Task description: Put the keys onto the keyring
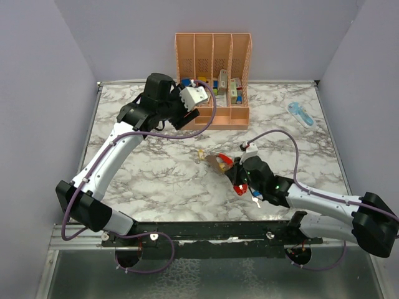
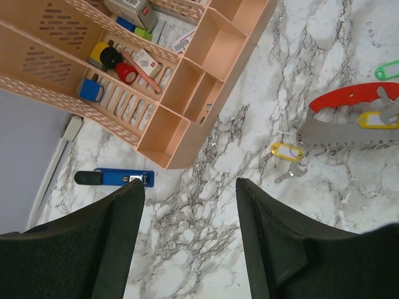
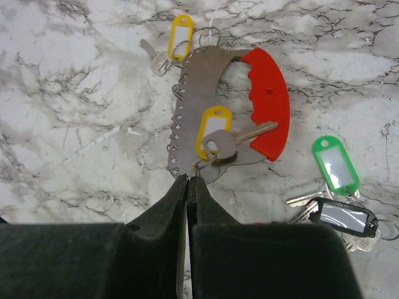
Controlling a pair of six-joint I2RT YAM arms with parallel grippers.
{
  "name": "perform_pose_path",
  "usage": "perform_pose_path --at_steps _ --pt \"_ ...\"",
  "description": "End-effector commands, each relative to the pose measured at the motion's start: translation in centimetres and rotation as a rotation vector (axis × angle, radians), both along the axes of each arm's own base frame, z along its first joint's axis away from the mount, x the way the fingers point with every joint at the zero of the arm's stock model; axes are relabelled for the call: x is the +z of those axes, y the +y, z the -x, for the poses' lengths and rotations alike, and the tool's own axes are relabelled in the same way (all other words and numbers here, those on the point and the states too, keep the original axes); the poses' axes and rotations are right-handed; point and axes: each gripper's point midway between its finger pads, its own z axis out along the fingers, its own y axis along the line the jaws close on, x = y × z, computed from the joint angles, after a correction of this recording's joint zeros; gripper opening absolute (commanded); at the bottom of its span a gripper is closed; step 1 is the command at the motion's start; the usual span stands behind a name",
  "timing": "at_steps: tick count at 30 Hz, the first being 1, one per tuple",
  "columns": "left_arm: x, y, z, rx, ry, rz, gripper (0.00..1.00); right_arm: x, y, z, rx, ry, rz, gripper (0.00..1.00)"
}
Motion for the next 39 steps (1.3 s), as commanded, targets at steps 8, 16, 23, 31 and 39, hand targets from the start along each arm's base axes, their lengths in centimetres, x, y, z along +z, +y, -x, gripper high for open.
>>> perform_pose_path --at_steps 8,16,23,31,39 --pt "-0.1 -0.2 -0.4 0.016 0.004 0.034 0.62 -0.4 1.4 4.3 0.183 0.131 -0.071 0.02" --pt "-0.4 -0.3 -0.5 0.021 0.013 0.052 0.62 -0.7 1.0 7.7 0.267 0.236 -0.113 0.02" --pt "-0.8 -0.9 -0.8 0.012 0.026 0.065 0.62 -2.0 2.4 12.6 0.492 0.408 -0.095 0.02" --pt "-0.9 -0.6 -1.1 0.032 0.016 0.062 0.63 -1.1 1.4 13.1 0.471 0.421 -0.046 0.61" --pt "-0.5 0.2 -2.8 0.114 0.003 0.101 0.75 5.6 -0.2 7.8 0.234 0.157 -0.071 0.99"
